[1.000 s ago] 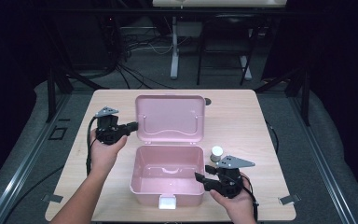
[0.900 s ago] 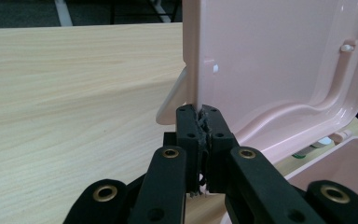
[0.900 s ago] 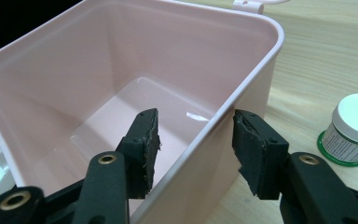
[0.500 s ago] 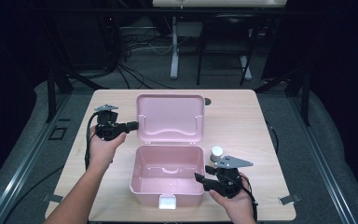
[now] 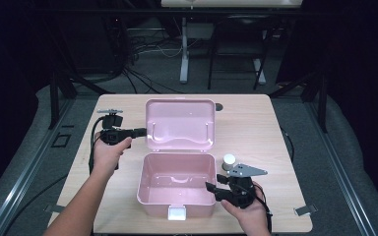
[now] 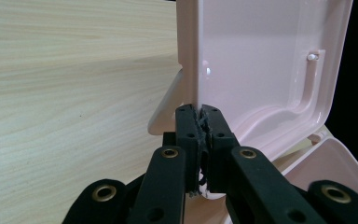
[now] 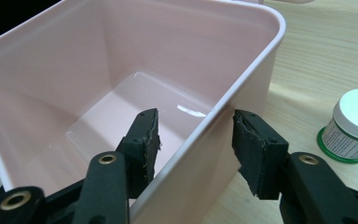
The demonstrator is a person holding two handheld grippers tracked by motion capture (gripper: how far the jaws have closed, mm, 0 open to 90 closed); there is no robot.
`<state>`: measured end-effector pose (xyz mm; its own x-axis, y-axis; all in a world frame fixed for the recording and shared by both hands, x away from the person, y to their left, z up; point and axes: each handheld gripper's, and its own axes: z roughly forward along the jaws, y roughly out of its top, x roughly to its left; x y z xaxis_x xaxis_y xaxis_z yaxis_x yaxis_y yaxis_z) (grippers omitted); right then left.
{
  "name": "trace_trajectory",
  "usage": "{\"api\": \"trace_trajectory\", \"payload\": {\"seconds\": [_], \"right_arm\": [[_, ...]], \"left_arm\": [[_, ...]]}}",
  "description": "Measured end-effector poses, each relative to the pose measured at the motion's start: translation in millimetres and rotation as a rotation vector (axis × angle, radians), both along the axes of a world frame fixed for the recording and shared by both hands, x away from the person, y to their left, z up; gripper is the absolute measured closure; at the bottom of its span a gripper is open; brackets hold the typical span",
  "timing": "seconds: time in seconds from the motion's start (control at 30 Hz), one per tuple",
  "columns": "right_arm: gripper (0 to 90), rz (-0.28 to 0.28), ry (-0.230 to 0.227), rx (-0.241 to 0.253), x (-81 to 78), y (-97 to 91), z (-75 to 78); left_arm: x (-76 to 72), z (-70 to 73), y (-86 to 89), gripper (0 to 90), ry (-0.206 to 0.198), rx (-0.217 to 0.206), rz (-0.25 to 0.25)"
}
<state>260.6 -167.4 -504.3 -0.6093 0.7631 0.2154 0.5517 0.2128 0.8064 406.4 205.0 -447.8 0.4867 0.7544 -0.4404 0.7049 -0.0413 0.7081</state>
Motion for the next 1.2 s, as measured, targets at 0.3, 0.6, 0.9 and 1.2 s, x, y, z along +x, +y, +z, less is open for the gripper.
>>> {"api": "trace_trajectory", "payload": {"seconds": [0.3,0.6,0.9,1.2], "right_arm": [[52.8,0.001,0.000,0.006,-1.1,-0.8,-0.5],[53.5,-0.011,-0.007,0.018,-1.6,-0.6,-1.4],[53.6,-0.013,-0.002,0.019,-2.0,-0.5,-1.3],[53.5,-0.014,0.000,0.021,-2.6,0.0,-1.2]], "left_arm": [[1.8,-1.8,3.8,87.0,0.031,-0.019,-0.003],[6.6,-5.7,5.5,86.9,0.052,-0.045,-0.008],[10.7,-9.2,6.4,86.4,0.073,-0.057,-0.008],[13.7,-16.0,3.1,86.5,0.083,-0.018,0.004]]}}
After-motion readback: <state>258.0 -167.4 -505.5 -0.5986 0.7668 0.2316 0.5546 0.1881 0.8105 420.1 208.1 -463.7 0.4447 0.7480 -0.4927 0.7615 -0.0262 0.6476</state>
